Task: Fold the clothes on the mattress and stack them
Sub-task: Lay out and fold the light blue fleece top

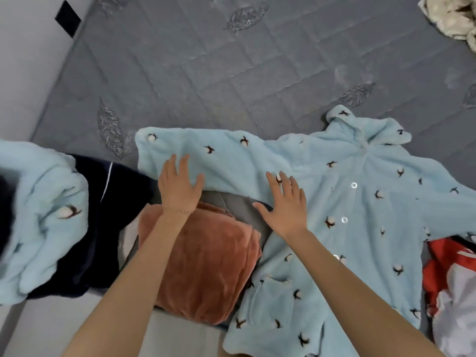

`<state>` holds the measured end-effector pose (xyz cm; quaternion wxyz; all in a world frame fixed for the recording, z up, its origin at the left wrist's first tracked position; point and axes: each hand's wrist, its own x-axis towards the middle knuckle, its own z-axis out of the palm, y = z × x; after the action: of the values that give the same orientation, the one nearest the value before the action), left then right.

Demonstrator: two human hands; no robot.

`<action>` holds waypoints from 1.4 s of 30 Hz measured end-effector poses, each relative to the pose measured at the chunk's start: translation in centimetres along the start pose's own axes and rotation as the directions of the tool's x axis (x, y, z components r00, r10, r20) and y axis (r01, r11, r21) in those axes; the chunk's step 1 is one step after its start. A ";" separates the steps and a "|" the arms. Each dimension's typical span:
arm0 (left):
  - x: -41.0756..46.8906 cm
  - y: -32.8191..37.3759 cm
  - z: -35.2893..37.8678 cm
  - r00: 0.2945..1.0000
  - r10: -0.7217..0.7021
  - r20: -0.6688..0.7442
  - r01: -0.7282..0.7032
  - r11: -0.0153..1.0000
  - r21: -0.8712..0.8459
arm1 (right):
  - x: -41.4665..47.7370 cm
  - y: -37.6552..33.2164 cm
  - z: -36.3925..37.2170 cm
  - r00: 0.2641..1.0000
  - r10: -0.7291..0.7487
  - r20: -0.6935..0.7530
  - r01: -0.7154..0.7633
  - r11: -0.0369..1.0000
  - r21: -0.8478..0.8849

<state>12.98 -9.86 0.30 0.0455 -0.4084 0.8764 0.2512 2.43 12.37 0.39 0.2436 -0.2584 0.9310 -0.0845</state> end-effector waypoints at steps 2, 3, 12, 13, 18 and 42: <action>2.1 -1.2 0.0 0.999 -0.042 -0.011 0.042 0.999 0.002 | 2.2 -1.2 0.0 0.999 -0.034 0.017 0.035 0.999 -0.032; 3.0 -1.8 0.0 0.998 -0.061 -0.012 0.061 0.998 0.014 | 3.2 -1.8 0.1 0.998 -0.051 0.030 0.052 0.997 -0.049; 9.1 -5.1 0.7 0.952 -0.296 -0.083 0.282 0.948 -0.148 | 8.2 -3.9 1.6 0.988 -0.135 0.072 0.142 0.985 -0.101; 9.5 -5.2 0.8 0.936 -0.342 -0.082 0.323 0.928 -0.185 | 8.5 -4.0 1.8 0.988 -0.135 0.074 0.142 0.985 -0.096; 10.6 -5.6 0.7 0.838 -0.542 -0.067 0.501 0.812 -0.298 | 9.1 -4.5 2.2 0.989 -0.119 0.084 0.125 0.989 -0.074; 5.8 10.0 -0.5 0.965 0.024 0.261 0.166 0.715 -0.679 | 5.1 -5.4 -1.6 0.988 -0.133 0.076 0.037 0.691 0.722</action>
<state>1.74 -8.71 3.10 0.0089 -0.3938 0.6881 0.6094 0.19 5.18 1.21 0.3775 -0.1903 0.7943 -0.4364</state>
